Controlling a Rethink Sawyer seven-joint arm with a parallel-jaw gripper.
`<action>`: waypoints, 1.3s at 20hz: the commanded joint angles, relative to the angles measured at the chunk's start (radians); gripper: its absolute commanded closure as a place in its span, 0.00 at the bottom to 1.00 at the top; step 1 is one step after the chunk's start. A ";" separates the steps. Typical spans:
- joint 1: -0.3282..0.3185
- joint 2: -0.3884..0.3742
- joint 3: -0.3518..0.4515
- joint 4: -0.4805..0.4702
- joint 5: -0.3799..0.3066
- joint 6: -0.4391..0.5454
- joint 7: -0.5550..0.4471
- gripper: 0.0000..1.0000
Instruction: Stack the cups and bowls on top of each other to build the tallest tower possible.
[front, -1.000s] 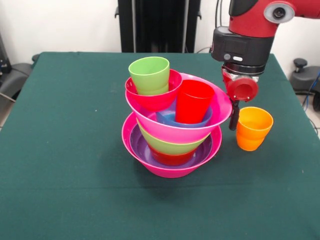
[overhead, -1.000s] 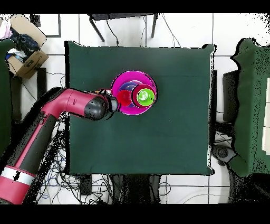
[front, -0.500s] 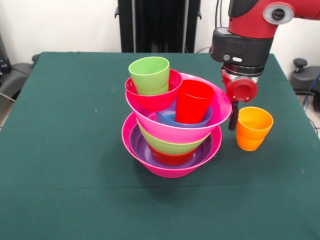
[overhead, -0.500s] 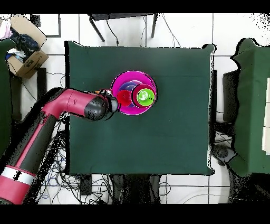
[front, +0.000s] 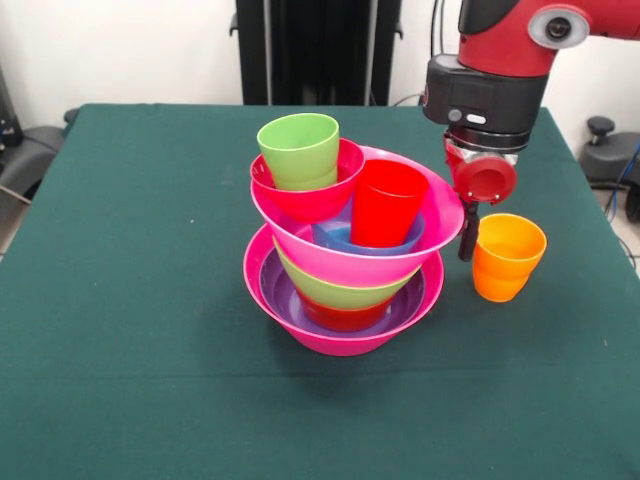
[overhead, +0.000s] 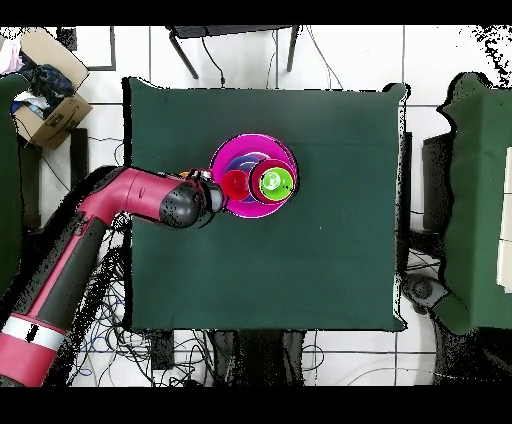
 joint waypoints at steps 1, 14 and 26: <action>0.012 -0.021 0.148 -0.039 0.005 -0.038 -0.159 0.00; 0.039 -0.048 0.121 -0.022 -0.013 -0.077 -0.110 0.00; 0.058 -0.032 0.124 -0.011 -0.019 -0.073 -0.070 0.00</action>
